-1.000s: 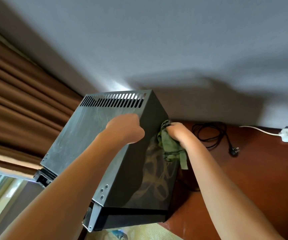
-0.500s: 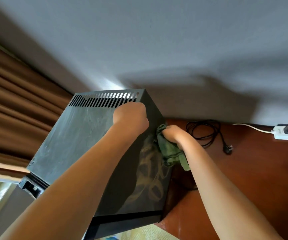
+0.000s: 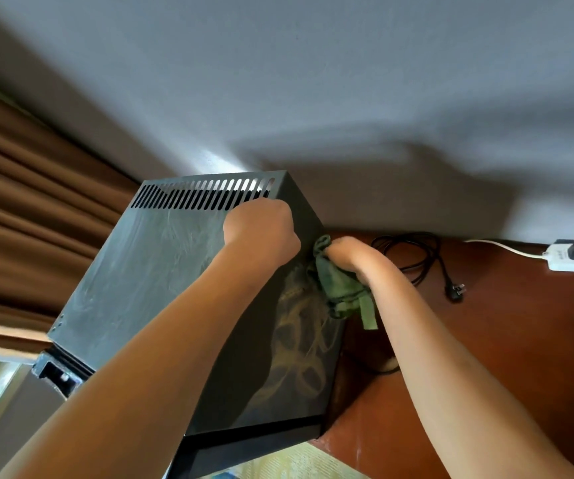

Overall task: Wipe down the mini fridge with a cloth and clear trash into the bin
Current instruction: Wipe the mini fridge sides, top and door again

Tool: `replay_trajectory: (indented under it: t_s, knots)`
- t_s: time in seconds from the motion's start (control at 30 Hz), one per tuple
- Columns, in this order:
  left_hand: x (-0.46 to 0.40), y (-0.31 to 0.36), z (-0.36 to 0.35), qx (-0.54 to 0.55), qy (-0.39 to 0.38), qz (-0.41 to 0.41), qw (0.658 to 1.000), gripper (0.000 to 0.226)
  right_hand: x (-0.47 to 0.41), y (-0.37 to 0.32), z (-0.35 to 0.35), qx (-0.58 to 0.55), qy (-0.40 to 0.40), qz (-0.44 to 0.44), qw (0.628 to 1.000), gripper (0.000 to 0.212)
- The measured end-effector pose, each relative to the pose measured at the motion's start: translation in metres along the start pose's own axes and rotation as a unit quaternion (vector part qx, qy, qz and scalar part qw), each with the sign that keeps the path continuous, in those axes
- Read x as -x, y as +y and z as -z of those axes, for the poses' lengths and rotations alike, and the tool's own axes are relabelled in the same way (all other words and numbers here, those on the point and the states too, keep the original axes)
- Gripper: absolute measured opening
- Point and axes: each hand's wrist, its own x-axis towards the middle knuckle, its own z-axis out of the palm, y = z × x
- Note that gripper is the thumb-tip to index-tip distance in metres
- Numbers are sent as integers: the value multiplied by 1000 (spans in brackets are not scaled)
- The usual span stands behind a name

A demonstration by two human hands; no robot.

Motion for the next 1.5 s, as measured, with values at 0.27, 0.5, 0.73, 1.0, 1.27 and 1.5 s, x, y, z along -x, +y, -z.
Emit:
replay_trajectory:
  t_s: [0.27,0.5,0.73,1.0,1.27,1.5]
  knots:
    - [3,0,1,13,1,3,1000,20,10,19,-20,-24,59,24,998,45]
    - [3,0,0,21,3,6,1000,20,40,-9,-13,-104,27,106,988,23]
    - [3,-4,-1,45,8,-3,999,17,40,2,-31,29,78,73,994,37]
    - [2,-4,-5,33,19,2,999,15,64,-26,-28,-71,63,167,981,30]
    - [1,-7,-3,47,-1,-6,999,13,73,-5,-44,77,-19,45,996,27]
    - [1,-6,-7,43,18,1,999,12,79,-35,-33,-22,103,207,973,21]
